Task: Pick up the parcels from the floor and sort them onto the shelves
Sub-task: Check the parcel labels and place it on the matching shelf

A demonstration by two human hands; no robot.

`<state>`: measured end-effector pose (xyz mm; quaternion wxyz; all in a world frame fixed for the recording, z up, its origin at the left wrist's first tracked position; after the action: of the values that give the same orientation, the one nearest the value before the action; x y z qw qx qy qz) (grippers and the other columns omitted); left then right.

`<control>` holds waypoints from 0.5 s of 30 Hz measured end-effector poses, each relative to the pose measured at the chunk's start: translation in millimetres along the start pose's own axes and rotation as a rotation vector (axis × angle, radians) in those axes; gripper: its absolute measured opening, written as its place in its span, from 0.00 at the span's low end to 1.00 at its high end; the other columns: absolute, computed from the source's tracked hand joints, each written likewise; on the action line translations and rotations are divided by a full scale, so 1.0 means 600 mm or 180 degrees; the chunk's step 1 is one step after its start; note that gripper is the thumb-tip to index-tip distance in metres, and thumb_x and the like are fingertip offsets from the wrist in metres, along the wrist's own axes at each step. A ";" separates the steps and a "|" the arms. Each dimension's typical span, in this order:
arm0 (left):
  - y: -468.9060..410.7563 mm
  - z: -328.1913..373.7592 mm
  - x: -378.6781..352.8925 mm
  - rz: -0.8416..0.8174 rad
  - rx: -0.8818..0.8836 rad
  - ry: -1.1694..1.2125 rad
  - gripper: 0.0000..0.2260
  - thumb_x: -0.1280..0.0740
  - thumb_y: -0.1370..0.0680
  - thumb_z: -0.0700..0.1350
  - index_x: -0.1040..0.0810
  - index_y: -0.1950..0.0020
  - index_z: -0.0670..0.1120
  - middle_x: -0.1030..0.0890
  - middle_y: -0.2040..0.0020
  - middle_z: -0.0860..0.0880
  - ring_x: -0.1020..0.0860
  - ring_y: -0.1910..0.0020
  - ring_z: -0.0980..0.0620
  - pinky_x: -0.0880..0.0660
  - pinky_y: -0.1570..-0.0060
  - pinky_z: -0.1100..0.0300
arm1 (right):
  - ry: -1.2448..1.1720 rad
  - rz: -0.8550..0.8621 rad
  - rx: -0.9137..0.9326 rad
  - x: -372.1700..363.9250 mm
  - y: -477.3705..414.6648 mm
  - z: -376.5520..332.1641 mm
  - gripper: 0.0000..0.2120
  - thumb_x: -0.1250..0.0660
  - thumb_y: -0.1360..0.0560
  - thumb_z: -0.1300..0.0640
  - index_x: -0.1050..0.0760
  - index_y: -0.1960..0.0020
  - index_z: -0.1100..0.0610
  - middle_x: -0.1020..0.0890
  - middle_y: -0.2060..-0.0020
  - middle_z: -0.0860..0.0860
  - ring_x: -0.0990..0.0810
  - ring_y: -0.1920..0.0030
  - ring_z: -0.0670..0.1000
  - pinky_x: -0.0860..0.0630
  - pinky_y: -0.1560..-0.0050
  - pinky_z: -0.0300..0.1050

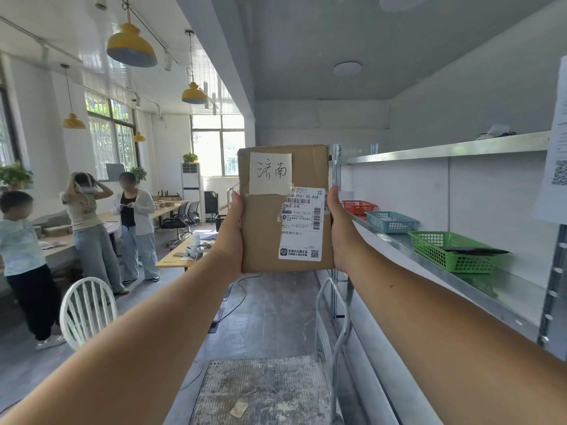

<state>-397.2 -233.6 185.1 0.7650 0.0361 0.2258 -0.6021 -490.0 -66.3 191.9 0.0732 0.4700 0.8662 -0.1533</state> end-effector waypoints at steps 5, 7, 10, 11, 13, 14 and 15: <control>-0.001 -0.007 -0.001 -0.0157 -0.0069 -0.0039 0.35 0.44 0.24 0.78 0.12 0.37 0.56 0.13 0.36 0.44 0.13 0.40 0.40 0.15 0.51 0.42 | -0.0016 0.0019 0.0049 0.010 -0.008 0.005 0.30 0.41 0.26 0.22 0.12 0.43 0.40 0.10 0.44 0.53 0.13 0.40 0.60 0.20 0.34 0.68; -0.002 -0.006 -0.001 -0.0176 -0.0097 -0.0063 0.36 0.44 0.24 0.78 0.15 0.33 0.54 0.14 0.35 0.44 0.14 0.39 0.39 0.15 0.49 0.40 | -0.0053 -0.0002 0.0040 0.013 -0.013 0.008 0.31 0.40 0.26 0.23 0.14 0.40 0.42 0.11 0.41 0.54 0.13 0.39 0.61 0.20 0.34 0.67; -0.005 -0.006 -0.007 -0.0173 -0.0127 -0.0121 0.36 0.43 0.23 0.76 0.17 0.29 0.54 0.15 0.34 0.43 0.15 0.37 0.37 0.18 0.42 0.35 | -0.0177 -0.0032 0.0048 0.020 -0.015 0.012 0.32 0.41 0.23 0.24 0.15 0.36 0.45 0.11 0.40 0.56 0.13 0.39 0.62 0.20 0.35 0.66; -0.006 -0.008 -0.009 -0.0153 -0.0118 -0.0128 0.35 0.42 0.23 0.76 0.16 0.31 0.54 0.15 0.34 0.43 0.15 0.37 0.38 0.18 0.42 0.36 | -0.0218 -0.0028 0.0049 0.024 -0.016 0.013 0.32 0.41 0.23 0.25 0.15 0.35 0.46 0.11 0.40 0.56 0.12 0.40 0.61 0.19 0.36 0.65; -0.006 -0.013 -0.014 -0.0145 -0.0067 -0.0119 0.31 0.42 0.22 0.74 0.13 0.36 0.55 0.13 0.36 0.44 0.14 0.40 0.39 0.15 0.47 0.40 | -0.0285 -0.0021 0.0048 0.034 -0.015 0.014 0.31 0.40 0.22 0.26 0.14 0.37 0.47 0.11 0.41 0.57 0.12 0.41 0.61 0.17 0.40 0.63; -0.007 -0.018 -0.018 -0.0177 -0.0026 -0.0109 0.30 0.42 0.21 0.74 0.12 0.39 0.55 0.13 0.38 0.44 0.13 0.41 0.40 0.14 0.50 0.42 | -0.0306 -0.0031 0.0052 0.039 -0.014 0.014 0.30 0.40 0.22 0.26 0.13 0.39 0.47 0.11 0.41 0.57 0.11 0.42 0.61 0.16 0.43 0.61; -0.007 -0.024 -0.021 -0.0204 0.0011 -0.0091 0.29 0.42 0.21 0.73 0.11 0.40 0.55 0.12 0.38 0.45 0.13 0.41 0.41 0.14 0.51 0.43 | -0.0309 -0.0048 0.0050 0.045 -0.012 0.014 0.30 0.40 0.22 0.27 0.11 0.41 0.46 0.11 0.41 0.57 0.11 0.42 0.60 0.15 0.46 0.59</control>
<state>-407.9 -218.6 178.3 0.7484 0.0216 0.2149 -0.6271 -510.7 -51.6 178.2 0.1103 0.4560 0.8639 -0.1833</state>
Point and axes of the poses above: each hand's wrist, its own y-axis away from the middle knuckle, its own x-axis out of the back of the hand, z = x × y, the point moved 6 cm from there along -y, towards the middle knuckle
